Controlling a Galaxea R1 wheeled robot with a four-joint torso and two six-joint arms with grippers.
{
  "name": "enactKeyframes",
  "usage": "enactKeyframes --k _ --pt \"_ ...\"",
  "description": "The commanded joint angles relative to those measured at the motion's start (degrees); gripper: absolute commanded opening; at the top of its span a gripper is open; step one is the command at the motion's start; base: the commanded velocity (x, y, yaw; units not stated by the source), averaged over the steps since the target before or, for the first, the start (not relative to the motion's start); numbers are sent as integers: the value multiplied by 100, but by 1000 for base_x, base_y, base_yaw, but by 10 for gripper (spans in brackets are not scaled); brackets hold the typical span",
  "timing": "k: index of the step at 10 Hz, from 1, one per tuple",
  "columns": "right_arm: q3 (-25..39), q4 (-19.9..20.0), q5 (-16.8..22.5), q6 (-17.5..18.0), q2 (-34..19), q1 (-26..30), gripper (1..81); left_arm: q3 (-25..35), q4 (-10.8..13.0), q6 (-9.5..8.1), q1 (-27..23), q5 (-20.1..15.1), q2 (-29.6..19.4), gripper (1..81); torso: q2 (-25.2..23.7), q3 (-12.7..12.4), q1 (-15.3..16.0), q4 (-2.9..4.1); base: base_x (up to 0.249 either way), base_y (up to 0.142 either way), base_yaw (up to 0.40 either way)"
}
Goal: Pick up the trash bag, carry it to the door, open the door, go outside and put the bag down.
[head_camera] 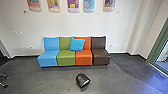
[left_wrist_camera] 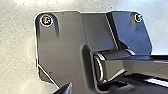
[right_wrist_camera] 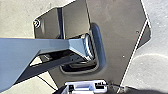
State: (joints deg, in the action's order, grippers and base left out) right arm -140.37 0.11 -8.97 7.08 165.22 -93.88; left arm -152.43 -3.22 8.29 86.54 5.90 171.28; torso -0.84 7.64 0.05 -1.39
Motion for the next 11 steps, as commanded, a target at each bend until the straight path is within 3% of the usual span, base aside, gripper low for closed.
enactKeyframes --k 1,11 --pt "713 33 352 21 -381 137 811 37 -39 6 -194 -335 -32 811 0 0 0 0 141 0 0" --pt "556 51 282 21 -663 198 811 3 -47 -20 -168 -353 -164 811 0 0 0 0 137 0 0"
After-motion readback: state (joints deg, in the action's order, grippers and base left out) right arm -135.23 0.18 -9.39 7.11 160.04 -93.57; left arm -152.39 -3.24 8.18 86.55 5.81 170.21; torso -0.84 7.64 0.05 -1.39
